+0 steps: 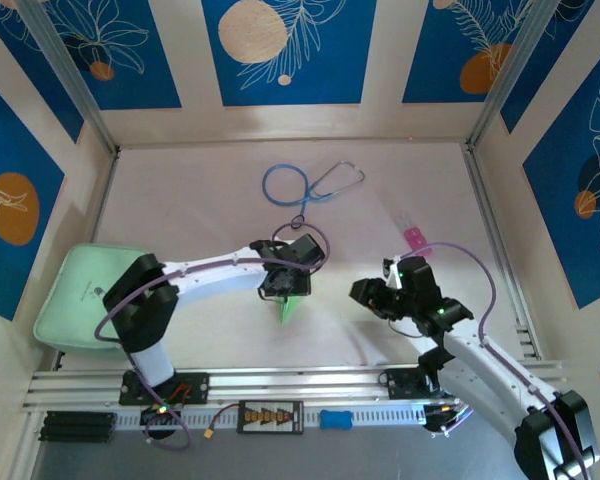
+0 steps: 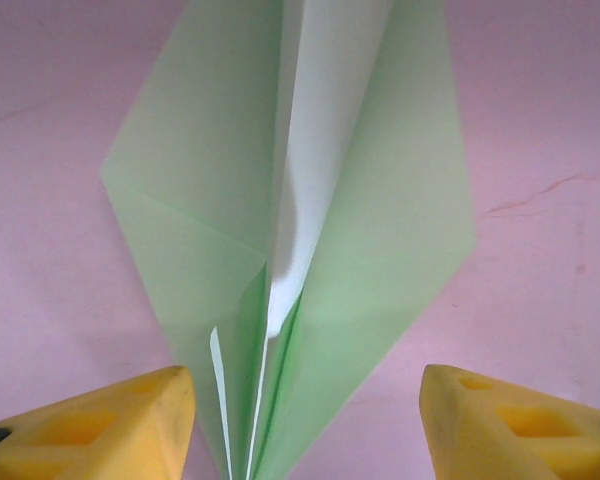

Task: Fold a paper plane with a square sheet of paper (pick it up from the middle)
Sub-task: Move a paper plane to the center of the table, then reset both arms

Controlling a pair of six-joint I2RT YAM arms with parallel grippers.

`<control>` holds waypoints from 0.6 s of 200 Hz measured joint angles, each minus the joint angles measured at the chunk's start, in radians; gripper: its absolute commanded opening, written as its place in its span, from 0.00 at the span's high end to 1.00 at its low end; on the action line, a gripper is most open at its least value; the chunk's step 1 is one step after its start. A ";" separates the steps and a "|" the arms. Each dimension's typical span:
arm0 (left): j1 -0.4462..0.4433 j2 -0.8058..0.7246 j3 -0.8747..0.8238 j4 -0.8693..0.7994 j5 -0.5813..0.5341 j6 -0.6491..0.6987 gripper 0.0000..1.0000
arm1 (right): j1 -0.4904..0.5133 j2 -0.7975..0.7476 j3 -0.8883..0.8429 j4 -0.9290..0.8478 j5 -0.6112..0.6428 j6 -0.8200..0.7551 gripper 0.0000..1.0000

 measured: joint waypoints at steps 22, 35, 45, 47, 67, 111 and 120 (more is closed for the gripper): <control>-0.001 -0.090 -0.030 0.006 -0.037 0.005 0.35 | -0.056 -0.025 0.055 -0.081 0.005 -0.055 0.46; 0.003 -0.159 -0.067 0.019 -0.071 0.023 0.30 | -0.084 -0.029 0.102 -0.135 0.031 -0.095 0.42; 0.013 -0.220 -0.100 0.028 -0.103 0.051 0.25 | -0.099 -0.029 0.140 -0.170 0.072 -0.124 0.38; 0.015 -0.231 -0.107 0.032 -0.110 0.052 0.24 | -0.101 -0.029 0.148 -0.177 0.082 -0.135 0.37; 0.059 -0.348 -0.182 0.071 -0.158 0.121 0.16 | -0.117 -0.023 0.206 -0.213 0.200 -0.210 0.22; 0.340 -0.544 -0.349 0.166 -0.182 0.303 0.09 | -0.161 0.083 0.227 -0.168 0.449 -0.388 0.19; 0.392 -0.563 -0.371 0.183 -0.178 0.344 0.08 | -0.165 0.103 0.210 -0.121 0.489 -0.424 0.19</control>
